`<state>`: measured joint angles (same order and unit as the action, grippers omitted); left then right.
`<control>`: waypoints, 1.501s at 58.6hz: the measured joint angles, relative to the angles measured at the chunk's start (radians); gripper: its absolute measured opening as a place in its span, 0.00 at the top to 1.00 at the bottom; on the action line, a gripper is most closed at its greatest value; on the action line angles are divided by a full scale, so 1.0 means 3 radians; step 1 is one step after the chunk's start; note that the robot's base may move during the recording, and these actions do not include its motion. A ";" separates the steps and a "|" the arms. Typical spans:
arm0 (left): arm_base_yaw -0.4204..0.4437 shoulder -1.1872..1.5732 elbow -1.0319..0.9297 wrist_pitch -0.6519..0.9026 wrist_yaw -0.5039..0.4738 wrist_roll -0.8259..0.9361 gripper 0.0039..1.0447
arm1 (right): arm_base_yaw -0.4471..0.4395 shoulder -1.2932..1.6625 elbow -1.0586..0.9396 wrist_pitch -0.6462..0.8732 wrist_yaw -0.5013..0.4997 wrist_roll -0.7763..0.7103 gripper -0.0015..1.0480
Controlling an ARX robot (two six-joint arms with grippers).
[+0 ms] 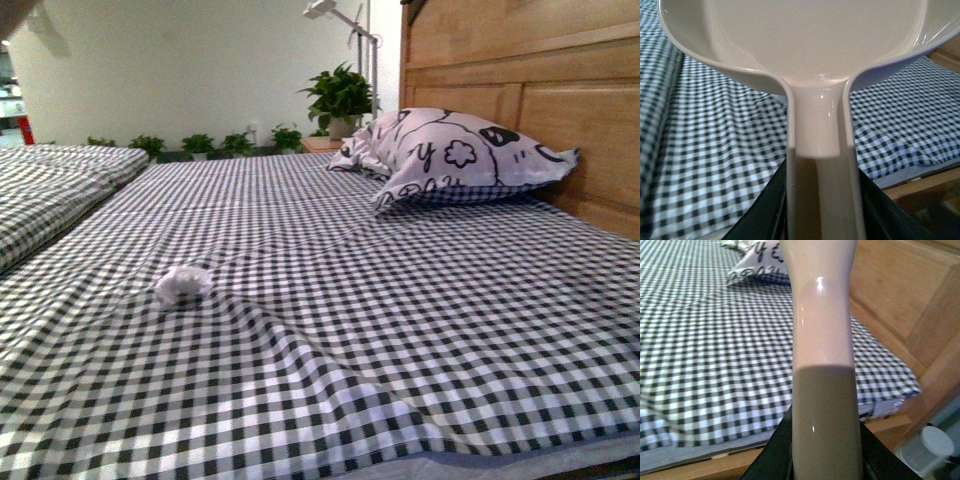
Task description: Clean up trash
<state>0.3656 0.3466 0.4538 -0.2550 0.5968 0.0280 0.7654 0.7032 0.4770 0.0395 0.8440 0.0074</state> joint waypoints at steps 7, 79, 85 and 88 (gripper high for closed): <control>0.0006 0.0001 0.0000 0.0000 -0.0006 -0.0005 0.74 | 0.0006 0.0003 0.0000 0.0000 0.0003 0.0000 0.82; 0.0370 0.4060 0.1809 -0.0173 0.0262 0.3312 0.74 | -0.0006 -0.0010 0.0000 0.0000 0.0031 0.0003 0.82; 0.0354 0.4210 0.1920 -0.0271 0.0238 0.3379 0.74 | -0.0006 -0.0010 0.0000 0.0000 0.0031 0.0003 0.82; 0.0346 0.4280 0.1965 -0.0264 0.0239 0.3386 0.74 | -0.0006 -0.0010 0.0000 0.0000 0.0029 0.0001 0.82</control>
<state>0.4694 1.6306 1.0431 -0.3344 0.6685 1.0439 0.7635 0.7002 0.4770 0.0395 0.8528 0.0078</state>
